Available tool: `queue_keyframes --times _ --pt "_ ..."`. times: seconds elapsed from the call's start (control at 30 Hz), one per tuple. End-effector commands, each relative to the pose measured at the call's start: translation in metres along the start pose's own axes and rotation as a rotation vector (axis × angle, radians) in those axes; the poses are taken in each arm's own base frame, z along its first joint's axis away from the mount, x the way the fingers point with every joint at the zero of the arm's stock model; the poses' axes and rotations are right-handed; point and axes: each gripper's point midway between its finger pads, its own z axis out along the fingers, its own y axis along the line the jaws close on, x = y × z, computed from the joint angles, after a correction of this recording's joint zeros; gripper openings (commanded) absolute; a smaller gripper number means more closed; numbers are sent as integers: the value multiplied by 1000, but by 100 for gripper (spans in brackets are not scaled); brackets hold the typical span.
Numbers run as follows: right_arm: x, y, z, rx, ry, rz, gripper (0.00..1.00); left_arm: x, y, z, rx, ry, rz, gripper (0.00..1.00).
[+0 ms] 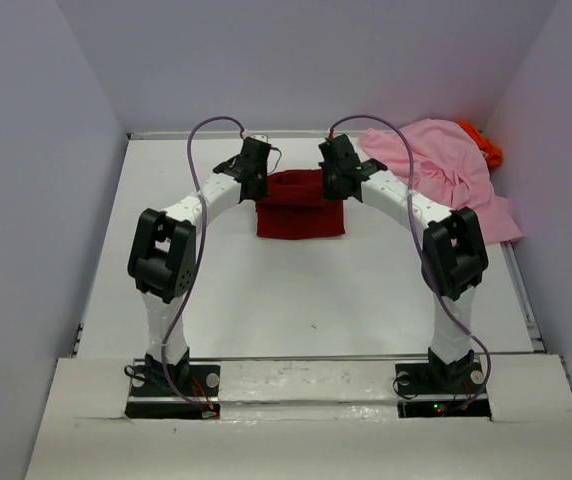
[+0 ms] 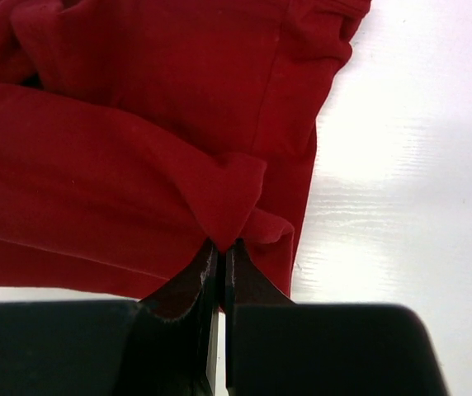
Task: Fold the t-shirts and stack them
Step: Fold the tshirt
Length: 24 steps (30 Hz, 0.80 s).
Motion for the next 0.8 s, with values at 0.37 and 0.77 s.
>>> queue_keyframes --times 0.37,0.77 --pt "-55 -11 40 64 -63 46 0 -66 -2 14 1 -97 1 0" --pt "-60 -34 77 103 -50 78 0 -68 -4 51 21 -65 -6 0"
